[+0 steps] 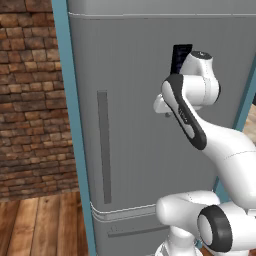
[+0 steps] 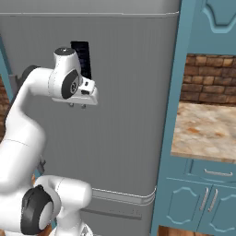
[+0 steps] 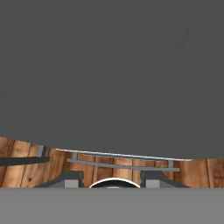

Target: Take the lemon wedge from the fridge and place it on the plate with fish on the dining counter.

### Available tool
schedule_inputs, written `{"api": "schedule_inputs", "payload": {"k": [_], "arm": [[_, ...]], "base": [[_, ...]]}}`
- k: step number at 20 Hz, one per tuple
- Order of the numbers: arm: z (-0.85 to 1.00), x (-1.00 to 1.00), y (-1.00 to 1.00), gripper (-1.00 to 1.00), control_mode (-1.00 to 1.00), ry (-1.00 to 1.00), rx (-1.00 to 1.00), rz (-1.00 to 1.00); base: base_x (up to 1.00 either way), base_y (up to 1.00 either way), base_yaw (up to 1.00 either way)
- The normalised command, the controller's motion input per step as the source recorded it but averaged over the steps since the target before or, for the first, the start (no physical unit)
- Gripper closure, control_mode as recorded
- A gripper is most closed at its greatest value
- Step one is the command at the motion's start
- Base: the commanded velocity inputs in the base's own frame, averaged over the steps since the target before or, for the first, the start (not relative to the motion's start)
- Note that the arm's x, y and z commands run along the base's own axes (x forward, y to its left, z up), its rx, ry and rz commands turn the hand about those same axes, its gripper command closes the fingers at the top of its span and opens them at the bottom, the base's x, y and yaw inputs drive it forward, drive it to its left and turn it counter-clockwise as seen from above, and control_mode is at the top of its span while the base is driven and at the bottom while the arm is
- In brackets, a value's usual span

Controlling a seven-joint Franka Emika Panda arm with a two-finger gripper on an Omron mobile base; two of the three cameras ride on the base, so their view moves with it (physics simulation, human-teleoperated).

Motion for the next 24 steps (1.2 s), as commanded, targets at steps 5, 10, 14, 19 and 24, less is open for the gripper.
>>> {"api": "schedule_inputs", "payload": {"k": [5,10,14,19,24], "arm": [[0.00,-0.01,0.09,-1.00,-1.00,-0.04,-0.02,0.01],[-0.01,-0.13,0.14,-1.00,-1.00,0.00,-0.02,0.00],[-0.13,-0.53,0.54,-1.00,-1.00,0.00,0.00,0.00],[-0.16,-0.61,0.48,-1.00,-1.00,-0.02,-0.01,0.00],[0.00,-0.04,0.00,-1.00,-1.00,-0.09,-0.03,-0.01]], "base": [[0.00,0.00,0.00],[0.00,0.00,0.00],[0.00,0.00,0.00],[0.00,0.00,0.00],[0.00,0.00,0.00]]}}
